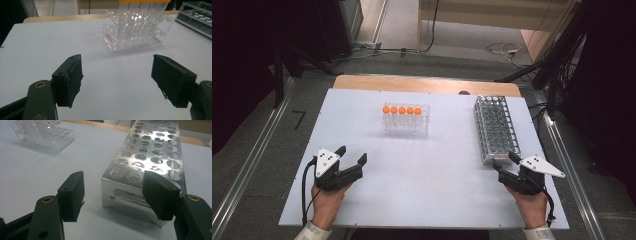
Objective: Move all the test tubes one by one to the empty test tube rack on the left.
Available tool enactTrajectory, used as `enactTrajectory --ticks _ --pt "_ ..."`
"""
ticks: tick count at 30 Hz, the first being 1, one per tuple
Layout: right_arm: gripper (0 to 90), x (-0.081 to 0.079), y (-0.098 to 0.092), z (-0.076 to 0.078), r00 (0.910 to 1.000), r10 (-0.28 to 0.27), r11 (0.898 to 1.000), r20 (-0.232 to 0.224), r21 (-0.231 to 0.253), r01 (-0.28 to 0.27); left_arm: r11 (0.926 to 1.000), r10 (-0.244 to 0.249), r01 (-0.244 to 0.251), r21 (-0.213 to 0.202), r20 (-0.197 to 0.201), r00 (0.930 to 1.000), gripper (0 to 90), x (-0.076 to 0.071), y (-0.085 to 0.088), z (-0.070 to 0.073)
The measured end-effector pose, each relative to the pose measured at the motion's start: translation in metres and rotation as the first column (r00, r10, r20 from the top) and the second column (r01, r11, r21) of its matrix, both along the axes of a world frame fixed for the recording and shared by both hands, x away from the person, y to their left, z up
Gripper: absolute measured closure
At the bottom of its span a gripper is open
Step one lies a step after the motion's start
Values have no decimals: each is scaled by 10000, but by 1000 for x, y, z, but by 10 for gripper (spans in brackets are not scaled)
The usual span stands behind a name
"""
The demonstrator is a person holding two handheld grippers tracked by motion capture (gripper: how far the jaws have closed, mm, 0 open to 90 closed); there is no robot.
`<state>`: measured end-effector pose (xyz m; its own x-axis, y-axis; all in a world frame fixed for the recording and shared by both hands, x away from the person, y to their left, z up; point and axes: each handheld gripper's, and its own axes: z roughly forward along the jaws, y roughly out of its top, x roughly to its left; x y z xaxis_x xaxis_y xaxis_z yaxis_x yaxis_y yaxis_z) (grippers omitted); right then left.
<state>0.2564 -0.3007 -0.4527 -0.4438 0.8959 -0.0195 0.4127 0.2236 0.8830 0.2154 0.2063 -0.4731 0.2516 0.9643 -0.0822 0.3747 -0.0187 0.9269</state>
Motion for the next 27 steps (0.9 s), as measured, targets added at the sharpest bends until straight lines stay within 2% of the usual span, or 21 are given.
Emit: enactTrajectory --ticks 12,27 --pt "328 -10 -22 -2 9987 -505 9987 -27 119 505 9978 662 -662 68 11 9978 249 -9 21 -5" --pt "327 -17 -45 -8 9936 -1119 9936 -123 150 1121 9956 935 -936 37 108 9956 248 -24 33 -7"
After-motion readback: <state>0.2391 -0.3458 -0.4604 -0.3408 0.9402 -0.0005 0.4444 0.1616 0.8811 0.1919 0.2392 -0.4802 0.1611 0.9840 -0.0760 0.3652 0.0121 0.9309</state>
